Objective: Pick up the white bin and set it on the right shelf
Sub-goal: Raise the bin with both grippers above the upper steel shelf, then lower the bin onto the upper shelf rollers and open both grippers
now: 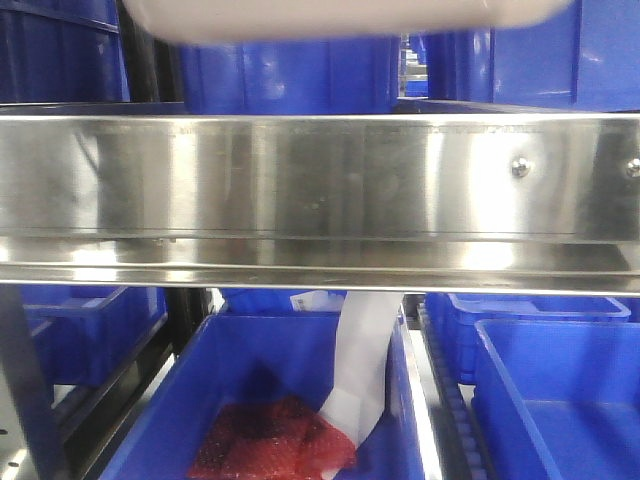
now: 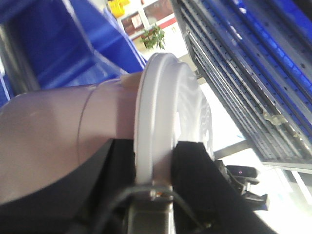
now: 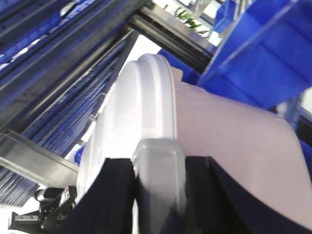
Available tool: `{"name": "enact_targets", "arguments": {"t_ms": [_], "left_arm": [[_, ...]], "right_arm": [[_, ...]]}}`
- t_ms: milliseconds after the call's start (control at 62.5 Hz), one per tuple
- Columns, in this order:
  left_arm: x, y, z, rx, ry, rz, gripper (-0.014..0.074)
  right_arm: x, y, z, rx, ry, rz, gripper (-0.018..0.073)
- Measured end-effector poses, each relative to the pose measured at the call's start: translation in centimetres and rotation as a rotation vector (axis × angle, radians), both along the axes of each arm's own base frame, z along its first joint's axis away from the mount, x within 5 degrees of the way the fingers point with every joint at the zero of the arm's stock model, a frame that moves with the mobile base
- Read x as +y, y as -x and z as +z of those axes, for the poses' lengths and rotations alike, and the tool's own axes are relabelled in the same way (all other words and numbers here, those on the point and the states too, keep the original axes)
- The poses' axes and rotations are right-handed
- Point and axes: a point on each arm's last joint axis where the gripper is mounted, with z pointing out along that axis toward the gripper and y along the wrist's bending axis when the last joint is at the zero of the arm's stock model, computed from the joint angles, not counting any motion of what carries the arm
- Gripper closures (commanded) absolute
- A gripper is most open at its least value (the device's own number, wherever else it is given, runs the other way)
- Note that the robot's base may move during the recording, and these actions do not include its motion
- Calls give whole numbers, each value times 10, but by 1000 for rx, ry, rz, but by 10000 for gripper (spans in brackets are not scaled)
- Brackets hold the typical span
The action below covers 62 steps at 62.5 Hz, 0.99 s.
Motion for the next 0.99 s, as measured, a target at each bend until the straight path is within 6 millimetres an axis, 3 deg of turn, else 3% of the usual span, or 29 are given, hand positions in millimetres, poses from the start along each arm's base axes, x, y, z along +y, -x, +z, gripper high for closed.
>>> {"name": "enact_targets", "arguments": {"t_ms": [224,416,608,736,912,992], "left_arm": [[10,-7,9,-33,-89,118,722],[17,-12,2,-21,-178,191,722],[19,-13,-3,-26,-263,207,680],[20,-12,-5,-33,-327,210,520],[20,-10,-16,-56,-491,174,232],[16,-7,-19,-64,-537,128,157]], "right_arm": [[23,-40,-1,29,6,27,501],[36,-74,-37,138,10,51,501],[39,-90,-62,195,26,77,494],[41,-93,-69,191,53,96,359],[47,-91,-66,139,89,145,-8],[50,-89,-64,112,103,174,-84]]}}
